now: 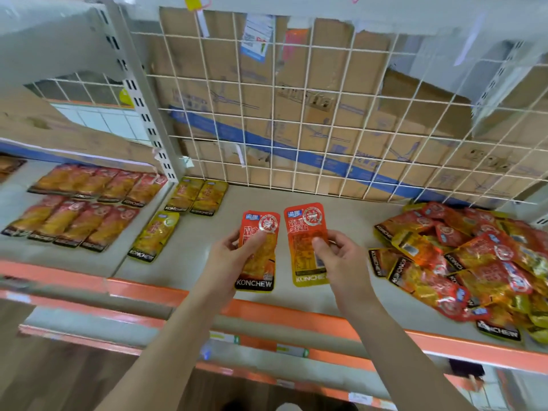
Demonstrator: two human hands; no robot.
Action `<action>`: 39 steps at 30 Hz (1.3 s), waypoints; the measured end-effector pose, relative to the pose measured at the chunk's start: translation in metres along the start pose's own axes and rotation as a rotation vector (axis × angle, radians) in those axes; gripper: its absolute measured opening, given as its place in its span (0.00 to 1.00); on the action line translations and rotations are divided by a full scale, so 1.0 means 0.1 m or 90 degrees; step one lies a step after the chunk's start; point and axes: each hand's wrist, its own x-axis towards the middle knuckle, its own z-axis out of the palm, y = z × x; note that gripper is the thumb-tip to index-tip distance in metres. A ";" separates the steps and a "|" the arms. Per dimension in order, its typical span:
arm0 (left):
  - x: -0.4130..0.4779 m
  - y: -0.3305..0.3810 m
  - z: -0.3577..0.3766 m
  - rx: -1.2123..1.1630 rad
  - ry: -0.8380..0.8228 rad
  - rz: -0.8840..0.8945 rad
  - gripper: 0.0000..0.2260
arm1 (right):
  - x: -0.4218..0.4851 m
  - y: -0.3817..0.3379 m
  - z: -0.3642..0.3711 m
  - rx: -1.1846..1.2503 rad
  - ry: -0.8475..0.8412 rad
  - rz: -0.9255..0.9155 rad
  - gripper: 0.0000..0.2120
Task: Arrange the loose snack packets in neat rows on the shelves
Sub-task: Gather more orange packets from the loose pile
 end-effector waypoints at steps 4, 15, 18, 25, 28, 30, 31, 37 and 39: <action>0.01 0.03 -0.33 -0.004 0.013 0.006 0.13 | -0.10 0.07 0.30 0.025 0.016 0.024 0.09; -0.03 0.25 -0.98 0.037 0.005 0.024 0.13 | -0.29 0.15 0.95 0.112 0.043 0.070 0.09; -0.05 0.25 -1.08 0.045 0.019 0.030 0.18 | -0.37 0.17 1.02 0.132 0.021 0.093 0.10; -0.18 0.23 -1.04 0.019 0.064 0.047 0.15 | -0.37 0.14 0.99 0.198 -0.038 0.166 0.06; -0.27 0.25 -1.04 0.019 0.102 0.035 0.12 | -0.35 0.12 0.99 0.208 -0.067 0.190 0.06; -0.31 0.25 -1.05 0.023 0.137 0.031 0.12 | -0.35 0.11 1.00 0.212 -0.080 0.198 0.07; -0.32 0.25 -1.05 0.023 0.151 0.029 0.12 | -0.35 0.11 1.01 0.215 -0.088 0.202 0.08; -0.46 0.23 -1.04 -0.017 0.179 0.047 0.08 | -0.37 0.09 1.04 0.226 -0.128 0.210 0.09; -0.50 0.21 -1.05 -0.024 0.182 0.057 0.07 | -0.40 0.10 1.07 0.237 -0.118 0.222 0.12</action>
